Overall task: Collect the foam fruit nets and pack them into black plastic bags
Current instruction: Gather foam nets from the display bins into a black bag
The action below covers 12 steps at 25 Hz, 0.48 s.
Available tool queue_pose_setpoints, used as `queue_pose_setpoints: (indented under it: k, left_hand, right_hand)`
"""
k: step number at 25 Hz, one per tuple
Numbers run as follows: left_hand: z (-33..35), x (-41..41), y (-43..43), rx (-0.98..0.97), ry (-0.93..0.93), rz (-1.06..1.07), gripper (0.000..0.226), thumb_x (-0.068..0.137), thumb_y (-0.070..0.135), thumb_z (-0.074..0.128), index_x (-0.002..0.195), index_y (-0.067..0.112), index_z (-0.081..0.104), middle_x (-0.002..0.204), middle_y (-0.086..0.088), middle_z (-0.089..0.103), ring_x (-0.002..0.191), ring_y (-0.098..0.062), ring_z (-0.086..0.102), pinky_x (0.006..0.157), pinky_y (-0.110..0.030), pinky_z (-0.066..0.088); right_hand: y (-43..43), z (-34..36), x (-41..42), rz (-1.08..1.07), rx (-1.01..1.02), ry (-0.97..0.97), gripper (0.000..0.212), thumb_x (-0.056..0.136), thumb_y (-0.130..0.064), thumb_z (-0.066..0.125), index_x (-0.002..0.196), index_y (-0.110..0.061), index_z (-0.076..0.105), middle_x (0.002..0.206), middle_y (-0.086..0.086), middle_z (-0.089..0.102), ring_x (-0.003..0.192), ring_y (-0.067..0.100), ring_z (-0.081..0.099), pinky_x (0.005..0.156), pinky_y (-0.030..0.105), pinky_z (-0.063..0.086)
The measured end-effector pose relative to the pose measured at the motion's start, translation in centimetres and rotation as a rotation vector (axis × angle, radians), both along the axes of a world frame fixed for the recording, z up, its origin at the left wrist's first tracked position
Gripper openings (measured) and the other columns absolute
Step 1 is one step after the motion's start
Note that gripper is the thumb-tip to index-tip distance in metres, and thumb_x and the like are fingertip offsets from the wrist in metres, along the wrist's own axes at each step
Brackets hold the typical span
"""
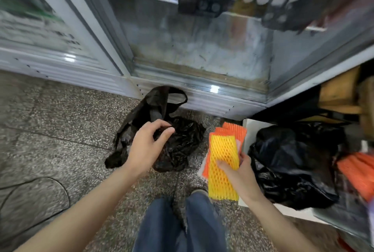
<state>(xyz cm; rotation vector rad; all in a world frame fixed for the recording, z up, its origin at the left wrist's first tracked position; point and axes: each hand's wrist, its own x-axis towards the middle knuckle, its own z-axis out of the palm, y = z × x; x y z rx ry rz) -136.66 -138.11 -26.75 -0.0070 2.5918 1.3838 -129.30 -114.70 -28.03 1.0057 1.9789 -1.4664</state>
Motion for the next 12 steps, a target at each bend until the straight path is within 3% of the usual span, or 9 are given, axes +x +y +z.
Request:
queue_pose_setpoints:
  k: [2, 5, 8, 12]
  left_hand:
    - [2.4, 0.4, -0.1, -0.096, 0.101, -0.163, 0.022, 0.084, 0.051, 0.050, 0.082, 0.032, 0.062, 0.076, 0.019, 0.058, 0.079, -0.003, 0.050, 0.074, -0.025, 0.037]
    - [4.1, 2.5, -0.6, -0.296, 0.223, -0.351, 0.031, 0.085, 0.051, 0.047, 0.083, 0.027, 0.067, 0.081, 0.011, 0.047, 0.081, -0.010, 0.039, 0.073, -0.030, 0.035]
    - [4.9, 4.8, -1.5, -0.507, 0.304, -0.304, 0.018, 0.084, 0.038, 0.064, 0.083, 0.020, 0.069, 0.085, 0.002, 0.041, 0.081, -0.017, 0.038, 0.070, -0.034, 0.039]
    - [6.8, 7.5, -1.3, -0.289, 0.106, -0.077, 0.003, 0.087, 0.018, 0.063, 0.084, 0.018, 0.064, 0.081, 0.003, 0.048, 0.071, -0.008, 0.050, 0.068, -0.026, 0.044]
  right_hand:
    - [0.0, 2.4, 0.0, -0.010, -0.012, 0.080, 0.080, 0.081, -0.025, 0.073, 0.141, -0.019, 0.021, 0.115, -0.007, 0.054, 0.102, 0.013, 0.060, 0.090, 0.038, 0.051]
    - [0.2, 5.3, 0.4, 0.004, -0.010, 0.197, 0.084, 0.080, -0.032, 0.071, 0.144, -0.021, 0.018, 0.131, -0.004, 0.048, 0.116, 0.015, 0.053, 0.100, 0.039, 0.045]
    - [0.9, 6.6, 1.6, 0.000, -0.042, 0.232, 0.088, 0.078, -0.039, 0.072, 0.145, -0.023, 0.017, 0.134, -0.003, 0.047, 0.119, 0.016, 0.051, 0.104, 0.041, 0.042]
    - [1.6, 7.8, 4.2, 0.020, -0.042, 0.218, 0.094, 0.073, -0.047, 0.073, 0.145, -0.028, 0.016, 0.141, 0.000, 0.042, 0.126, 0.020, 0.047, 0.104, 0.046, 0.041]
